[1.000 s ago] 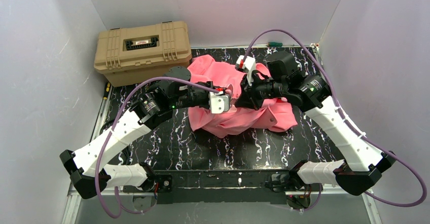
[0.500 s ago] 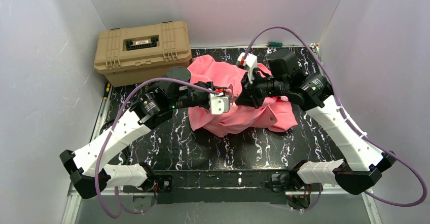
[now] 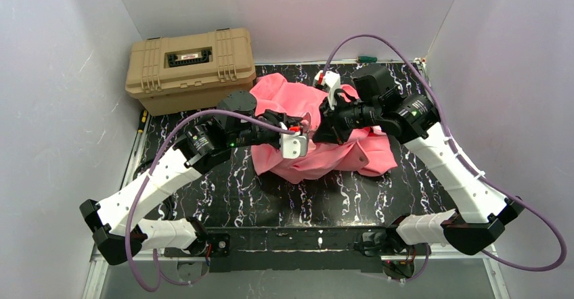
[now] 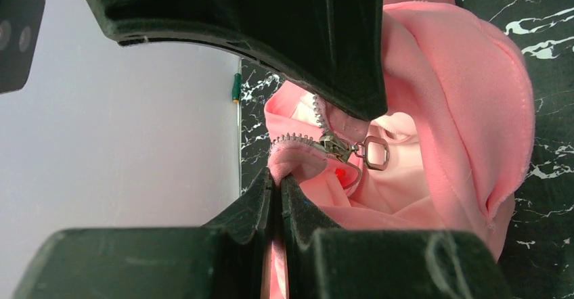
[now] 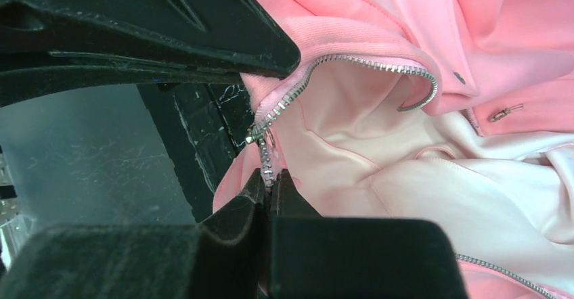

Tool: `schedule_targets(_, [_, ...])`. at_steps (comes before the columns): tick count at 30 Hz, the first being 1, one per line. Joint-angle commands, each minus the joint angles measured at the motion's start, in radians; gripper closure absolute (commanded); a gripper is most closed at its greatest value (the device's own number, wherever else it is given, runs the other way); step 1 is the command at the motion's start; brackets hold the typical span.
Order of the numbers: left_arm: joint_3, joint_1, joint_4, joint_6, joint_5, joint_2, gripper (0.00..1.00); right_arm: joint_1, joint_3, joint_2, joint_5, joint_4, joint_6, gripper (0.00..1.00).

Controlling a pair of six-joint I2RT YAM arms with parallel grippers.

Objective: Zip up the jacket

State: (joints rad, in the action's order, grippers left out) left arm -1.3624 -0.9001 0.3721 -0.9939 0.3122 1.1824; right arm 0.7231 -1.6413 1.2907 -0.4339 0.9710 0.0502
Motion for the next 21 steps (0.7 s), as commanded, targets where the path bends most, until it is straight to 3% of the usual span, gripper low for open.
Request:
schedule_targets(1, [-0.004, -0.016, 0.013, -0.038, -0.008, -0.038, 1.0, 0.007, -0.053, -0.019, -0.074, -0.04, -0.042, 0.99])
schedule_targets(21, [-0.016, -0.028, 0.03, -0.066, 0.007, -0.029, 1.0, 0.006, -0.063, -0.023, -0.001, -0.002, -0.087, 0.99])
